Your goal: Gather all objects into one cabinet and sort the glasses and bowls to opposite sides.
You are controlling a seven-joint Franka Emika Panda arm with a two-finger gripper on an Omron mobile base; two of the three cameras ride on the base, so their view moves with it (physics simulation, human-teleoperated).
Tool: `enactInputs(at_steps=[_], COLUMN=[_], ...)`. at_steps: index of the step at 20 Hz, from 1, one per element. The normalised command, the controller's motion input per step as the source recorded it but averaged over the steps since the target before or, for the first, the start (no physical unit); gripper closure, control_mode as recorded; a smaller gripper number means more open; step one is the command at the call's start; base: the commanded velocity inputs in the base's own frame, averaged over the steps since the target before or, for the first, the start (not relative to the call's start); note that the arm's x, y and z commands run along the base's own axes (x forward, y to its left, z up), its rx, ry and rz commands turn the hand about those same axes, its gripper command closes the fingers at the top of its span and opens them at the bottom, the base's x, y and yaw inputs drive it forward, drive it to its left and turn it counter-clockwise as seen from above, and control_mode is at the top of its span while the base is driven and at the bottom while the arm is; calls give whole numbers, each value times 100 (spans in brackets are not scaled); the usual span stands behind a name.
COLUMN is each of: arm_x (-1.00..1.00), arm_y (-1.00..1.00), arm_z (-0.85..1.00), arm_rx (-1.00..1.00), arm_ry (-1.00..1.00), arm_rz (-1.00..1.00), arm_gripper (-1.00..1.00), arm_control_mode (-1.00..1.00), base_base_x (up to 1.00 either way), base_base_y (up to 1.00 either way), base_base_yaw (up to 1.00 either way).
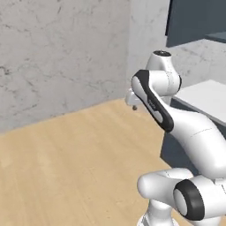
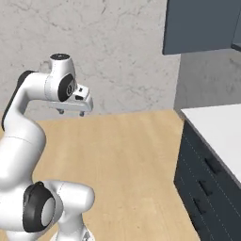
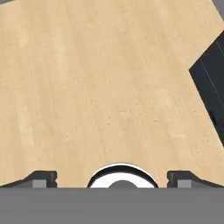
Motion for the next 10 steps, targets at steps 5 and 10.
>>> enactInputs(at_steps=[5,10], arm_x=[0,0], arm_y=[0,0], arm_z=[0,0], arm_rx=[0,0], arm_ry=[0,0], arm_rz=[0,0], arm_gripper=[-100,-100], arm_control_mode=[100,100], base_base_x=[42,36], base_base_y=[7,8], base_base_yaw=[-80,-83])
